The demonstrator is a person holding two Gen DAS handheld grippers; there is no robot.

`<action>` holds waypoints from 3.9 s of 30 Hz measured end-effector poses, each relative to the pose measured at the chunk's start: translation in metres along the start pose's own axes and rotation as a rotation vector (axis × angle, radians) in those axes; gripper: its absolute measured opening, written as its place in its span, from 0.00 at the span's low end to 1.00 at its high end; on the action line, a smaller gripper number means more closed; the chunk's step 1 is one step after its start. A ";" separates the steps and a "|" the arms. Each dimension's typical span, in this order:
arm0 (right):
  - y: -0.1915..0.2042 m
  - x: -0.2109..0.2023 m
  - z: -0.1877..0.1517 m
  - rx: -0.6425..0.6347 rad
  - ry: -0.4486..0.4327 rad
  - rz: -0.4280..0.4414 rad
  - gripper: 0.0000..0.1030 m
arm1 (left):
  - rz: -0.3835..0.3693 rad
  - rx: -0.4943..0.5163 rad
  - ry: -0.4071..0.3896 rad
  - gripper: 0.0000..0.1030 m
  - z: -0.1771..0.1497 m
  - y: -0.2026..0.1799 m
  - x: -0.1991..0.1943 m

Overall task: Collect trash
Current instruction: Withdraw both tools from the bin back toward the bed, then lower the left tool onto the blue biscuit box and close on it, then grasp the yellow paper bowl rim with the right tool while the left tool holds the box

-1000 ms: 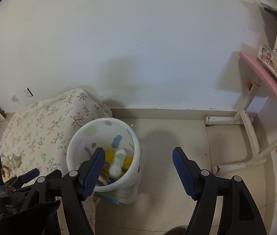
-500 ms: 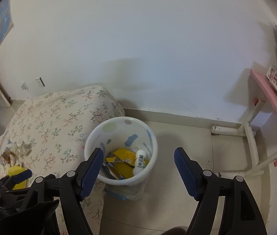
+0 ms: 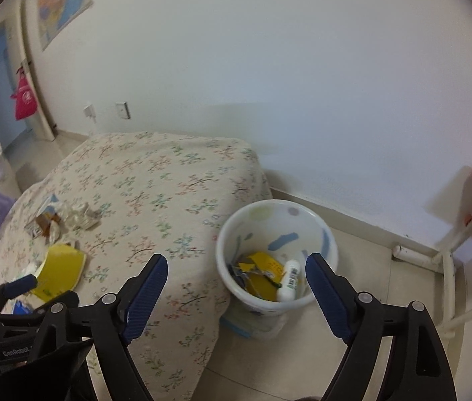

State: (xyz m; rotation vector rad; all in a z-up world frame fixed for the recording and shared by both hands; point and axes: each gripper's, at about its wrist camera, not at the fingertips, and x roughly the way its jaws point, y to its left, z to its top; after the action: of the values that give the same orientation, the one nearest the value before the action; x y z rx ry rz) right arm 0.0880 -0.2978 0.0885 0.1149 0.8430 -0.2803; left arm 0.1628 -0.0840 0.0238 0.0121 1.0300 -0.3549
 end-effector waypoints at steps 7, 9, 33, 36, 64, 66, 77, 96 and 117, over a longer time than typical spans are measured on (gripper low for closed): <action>0.046 0.003 0.000 -0.108 -0.002 0.035 0.85 | 0.084 -0.083 -0.031 0.99 -0.011 0.044 -0.012; 0.058 0.006 0.000 -0.127 0.002 0.058 0.85 | 0.108 -0.118 -0.031 0.99 -0.015 0.056 -0.014; 0.162 0.062 -0.012 -0.290 0.112 0.154 0.87 | 0.359 -0.696 0.118 0.99 -0.072 0.174 0.026; 0.165 0.067 -0.011 -0.285 0.117 0.150 0.87 | 0.352 -0.726 0.107 0.99 -0.073 0.178 0.032; 0.281 0.087 -0.035 -0.342 0.228 0.310 0.90 | 0.272 -0.698 -0.068 0.68 -0.086 0.235 -0.021; 0.285 0.093 -0.039 -0.354 0.244 0.287 0.90 | 0.277 -0.699 -0.072 0.68 -0.089 0.241 -0.025; 0.295 0.109 -0.044 -0.362 0.242 0.236 0.90 | 0.294 -0.704 -0.080 0.68 -0.099 0.252 -0.033; 0.286 0.097 -0.036 -0.330 0.223 0.306 0.37 | 0.275 -0.684 -0.104 0.68 -0.096 0.239 -0.041; 0.226 0.080 -0.017 -0.150 0.177 0.334 0.91 | 0.235 -0.658 -0.125 0.68 -0.087 0.218 -0.046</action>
State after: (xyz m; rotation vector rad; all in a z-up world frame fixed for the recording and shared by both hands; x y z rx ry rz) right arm 0.1923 -0.0939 0.0150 0.1391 1.0016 0.1085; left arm 0.1328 0.1497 -0.0167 -0.4712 0.9696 0.2049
